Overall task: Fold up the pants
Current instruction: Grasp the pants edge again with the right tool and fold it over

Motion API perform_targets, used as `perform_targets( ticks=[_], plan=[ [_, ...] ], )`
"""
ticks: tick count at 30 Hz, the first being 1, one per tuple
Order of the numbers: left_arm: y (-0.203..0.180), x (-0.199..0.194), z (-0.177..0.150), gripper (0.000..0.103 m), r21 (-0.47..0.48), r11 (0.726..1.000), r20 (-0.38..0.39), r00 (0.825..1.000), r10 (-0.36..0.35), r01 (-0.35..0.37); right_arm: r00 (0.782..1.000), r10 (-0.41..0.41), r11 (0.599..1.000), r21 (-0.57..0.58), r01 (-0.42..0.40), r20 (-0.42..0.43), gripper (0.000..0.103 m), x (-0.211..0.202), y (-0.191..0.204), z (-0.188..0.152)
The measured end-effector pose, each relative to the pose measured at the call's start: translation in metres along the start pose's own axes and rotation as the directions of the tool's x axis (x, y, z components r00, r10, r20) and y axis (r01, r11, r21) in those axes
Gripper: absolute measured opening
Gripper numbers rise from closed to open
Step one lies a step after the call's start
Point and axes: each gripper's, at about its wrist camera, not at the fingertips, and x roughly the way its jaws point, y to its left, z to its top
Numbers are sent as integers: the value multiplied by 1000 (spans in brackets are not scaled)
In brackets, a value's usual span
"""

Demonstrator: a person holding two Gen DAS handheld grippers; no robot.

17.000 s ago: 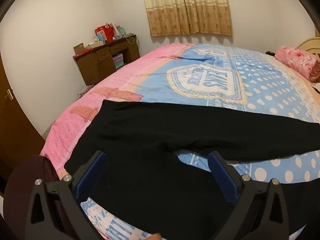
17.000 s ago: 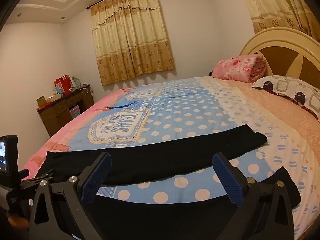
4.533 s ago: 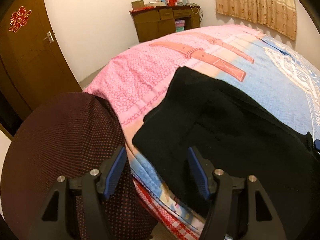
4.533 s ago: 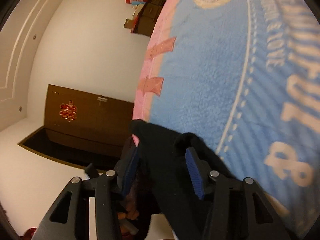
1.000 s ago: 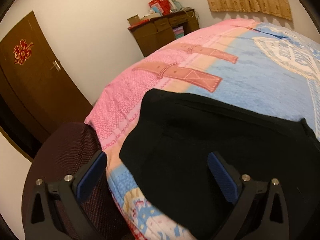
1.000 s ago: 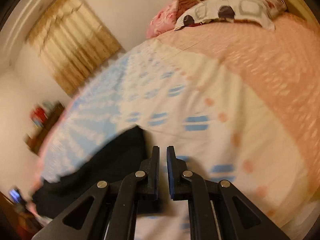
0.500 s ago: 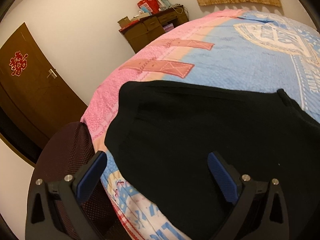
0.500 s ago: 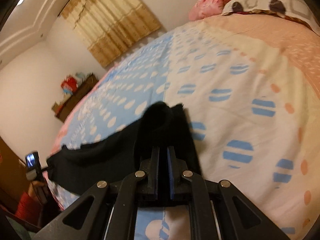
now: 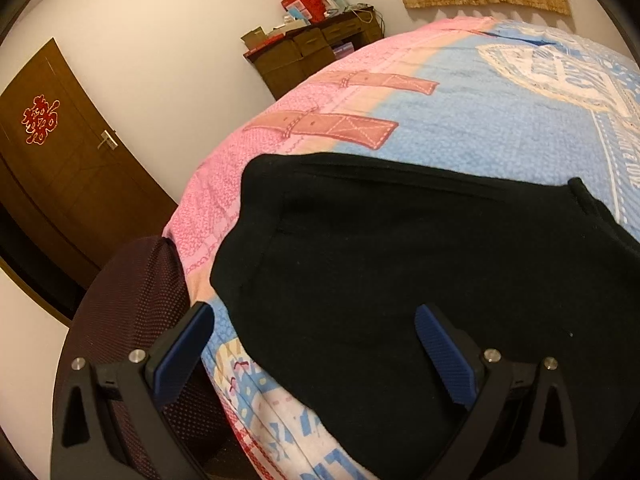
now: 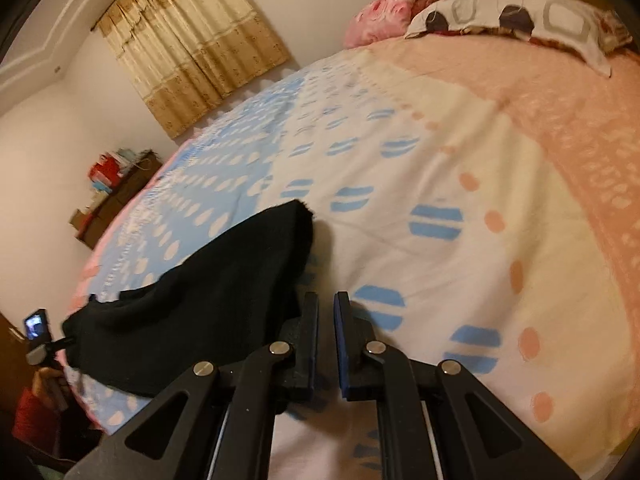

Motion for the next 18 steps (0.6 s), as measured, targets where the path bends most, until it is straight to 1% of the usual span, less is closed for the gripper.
perform_targets(
  ticks=[1,2,3,4,5,6,8,9,11,12,13,16,17,18],
  plan=[
    [0,0,0,103,-1,1000,-1,1000,0,0,1000,8,1000,-9,-8,-8,11,1,2,-1],
    [0,0,0,103,-1,1000,-1,1000,-1,1,1000,12,1000,-14,-12,-8,19,2,3,-1],
    [0,0,0,103,-1,1000,-2,1000,-2,2,1000,30,999,-16,-30,-9,31,2,5,0],
    [1,1,1,103,-1,1000,-3,1000,-3,3,999,42,999,-15,-43,-10,37,1,7,0],
    [0,1,1,103,-1,1000,-2,1000,-2,2,998,55,998,-20,-55,-13,47,1,10,0],
    [0,0,1,103,-1,1000,-2,1000,-2,2,999,50,998,-44,-51,-22,50,2,16,0],
    [0,1,0,103,-2,1000,0,1000,-1,1,999,20,995,-98,-23,-32,50,6,26,-1],
    [0,1,0,103,-2,1000,0,1000,0,0,999,-11,990,-143,6,-34,50,8,33,-1],
    [0,1,0,103,-1,1000,0,1000,-1,1,999,-41,979,-201,34,-30,49,11,42,-2],
    [0,1,0,103,0,1000,0,1000,-2,2,998,-51,974,-224,44,-26,41,13,46,-2],
    [0,1,0,103,-2,1000,0,1000,-3,3,998,-51,972,-232,43,-30,37,14,47,-1],
    [1,2,0,103,-9,1000,-3,1000,-10,10,999,-15,984,-177,7,-42,34,16,41,3],
    [1,2,0,103,-10,1000,-3,1000,-11,11,999,12,991,-136,-18,-42,30,16,34,5],
    [0,3,0,103,-11,1000,-3,1000,-11,11,999,23,993,-116,-28,-43,24,17,31,6]
  ],
)
